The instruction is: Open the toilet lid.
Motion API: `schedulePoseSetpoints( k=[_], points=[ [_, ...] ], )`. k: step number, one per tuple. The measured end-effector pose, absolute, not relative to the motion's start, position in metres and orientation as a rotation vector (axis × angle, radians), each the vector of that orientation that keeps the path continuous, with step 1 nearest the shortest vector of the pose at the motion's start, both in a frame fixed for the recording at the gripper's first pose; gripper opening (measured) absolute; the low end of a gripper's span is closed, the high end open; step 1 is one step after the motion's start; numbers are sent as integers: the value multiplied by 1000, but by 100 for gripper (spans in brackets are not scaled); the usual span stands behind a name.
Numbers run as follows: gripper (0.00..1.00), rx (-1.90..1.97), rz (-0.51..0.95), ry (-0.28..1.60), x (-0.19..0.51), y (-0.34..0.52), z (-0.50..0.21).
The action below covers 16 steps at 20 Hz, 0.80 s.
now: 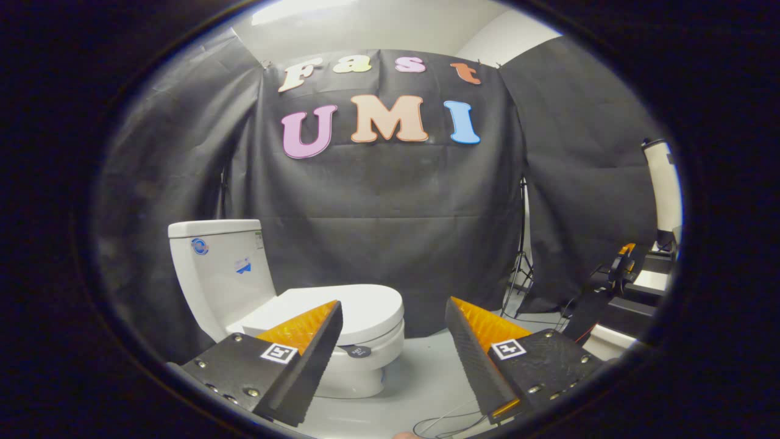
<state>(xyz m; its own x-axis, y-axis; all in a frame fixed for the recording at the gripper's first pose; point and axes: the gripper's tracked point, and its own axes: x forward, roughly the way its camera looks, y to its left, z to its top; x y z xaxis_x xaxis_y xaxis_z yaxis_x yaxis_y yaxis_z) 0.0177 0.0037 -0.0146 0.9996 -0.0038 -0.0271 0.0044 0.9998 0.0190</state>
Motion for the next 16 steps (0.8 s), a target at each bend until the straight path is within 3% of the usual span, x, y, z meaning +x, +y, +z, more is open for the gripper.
schedulePoseSetpoints(
  k=[6, 16],
  points=[
    [100, 51, 8, 53, 35, 14, -22],
    [100, 127, 67, 262, 72, 42, -68]
  ],
)
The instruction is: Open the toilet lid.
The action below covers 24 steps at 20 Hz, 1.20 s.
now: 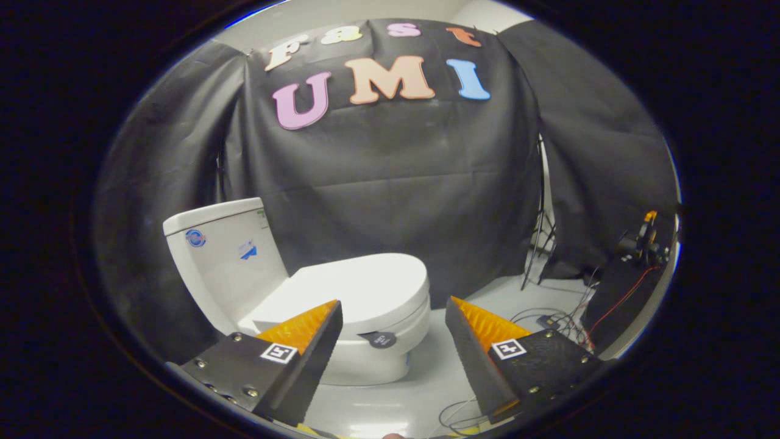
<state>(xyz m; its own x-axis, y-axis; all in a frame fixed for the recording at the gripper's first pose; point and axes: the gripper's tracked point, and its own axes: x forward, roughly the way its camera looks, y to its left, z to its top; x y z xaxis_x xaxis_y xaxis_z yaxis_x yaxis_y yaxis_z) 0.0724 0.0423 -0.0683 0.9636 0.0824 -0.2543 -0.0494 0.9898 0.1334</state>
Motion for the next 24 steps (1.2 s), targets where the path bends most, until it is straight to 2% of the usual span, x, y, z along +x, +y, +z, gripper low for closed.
schedulePoseSetpoints(
  k=[15, 18, 21, 23, 24],
  points=[
    [99, 552, -42, 644, 134, 58, -182],
    [86, 638, -78, 695, 144, 53, -200],
    [86, 725, -90, 725, 152, 60, -214],
    [76, 787, -85, 745, 154, 64, -217],
    [75, 812, -83, 751, 155, 66, -219]
  ],
)
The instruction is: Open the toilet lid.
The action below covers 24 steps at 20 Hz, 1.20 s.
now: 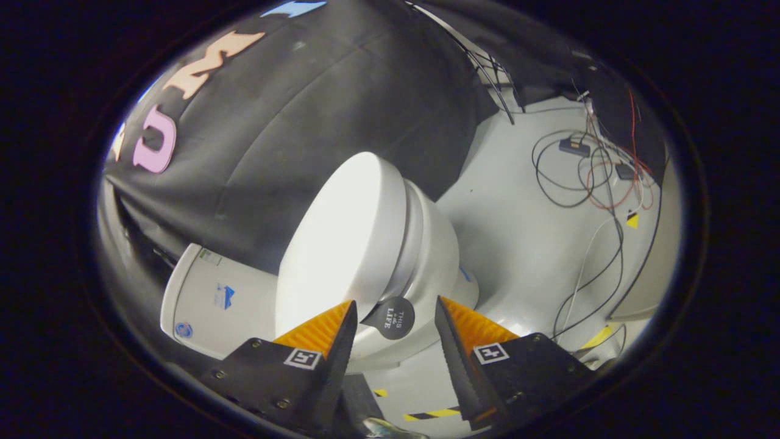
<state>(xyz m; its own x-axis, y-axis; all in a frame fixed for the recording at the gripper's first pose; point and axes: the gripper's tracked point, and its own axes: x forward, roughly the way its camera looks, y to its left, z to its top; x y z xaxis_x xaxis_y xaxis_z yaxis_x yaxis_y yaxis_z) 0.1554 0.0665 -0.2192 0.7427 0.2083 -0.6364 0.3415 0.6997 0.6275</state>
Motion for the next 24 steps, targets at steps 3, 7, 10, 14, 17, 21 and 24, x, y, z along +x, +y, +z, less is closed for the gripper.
schedulePoseSetpoints(
  k=[3, 7, 10, 14, 17, 21, 24],
  points=[
    [75, 887, -46, 773, 159, 81, -220],
    [32, 876, -121, 795, 160, 68, -235],
    [18, 998, -83, 779, 165, 73, -230],
    [10, 1065, -49, 775, 138, 38, -199],
    [1, 1016, -36, 792, 165, 77, -228],
    [1, 924, -8, 772, 164, 82, -204],
    [1, 884, 5, 752, 163, 84, -186]
  ],
)
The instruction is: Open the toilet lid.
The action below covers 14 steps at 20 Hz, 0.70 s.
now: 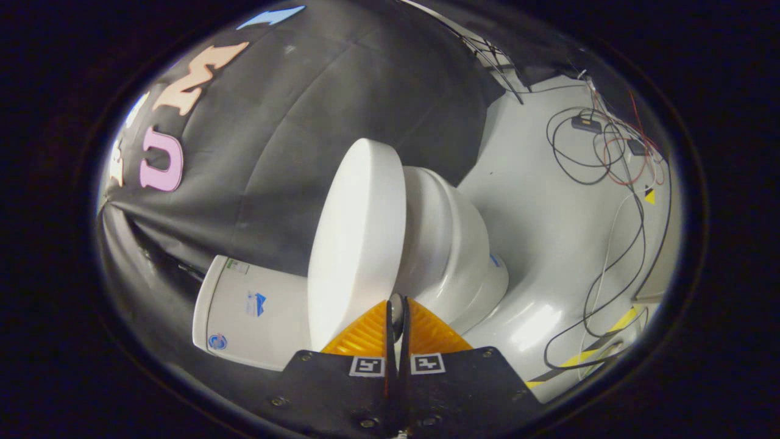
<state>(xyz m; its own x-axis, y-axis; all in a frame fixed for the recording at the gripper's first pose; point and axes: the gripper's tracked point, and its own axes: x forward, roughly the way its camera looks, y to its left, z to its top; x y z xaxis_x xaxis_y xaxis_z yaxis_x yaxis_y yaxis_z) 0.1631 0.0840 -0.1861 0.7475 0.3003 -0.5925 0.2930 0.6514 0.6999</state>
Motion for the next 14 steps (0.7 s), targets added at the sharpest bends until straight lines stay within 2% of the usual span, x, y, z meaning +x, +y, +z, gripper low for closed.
schedulePoseSetpoints(
  k=[14],
  points=[
    [1, 794, 116, 663, 161, 119, -100]
  ],
)
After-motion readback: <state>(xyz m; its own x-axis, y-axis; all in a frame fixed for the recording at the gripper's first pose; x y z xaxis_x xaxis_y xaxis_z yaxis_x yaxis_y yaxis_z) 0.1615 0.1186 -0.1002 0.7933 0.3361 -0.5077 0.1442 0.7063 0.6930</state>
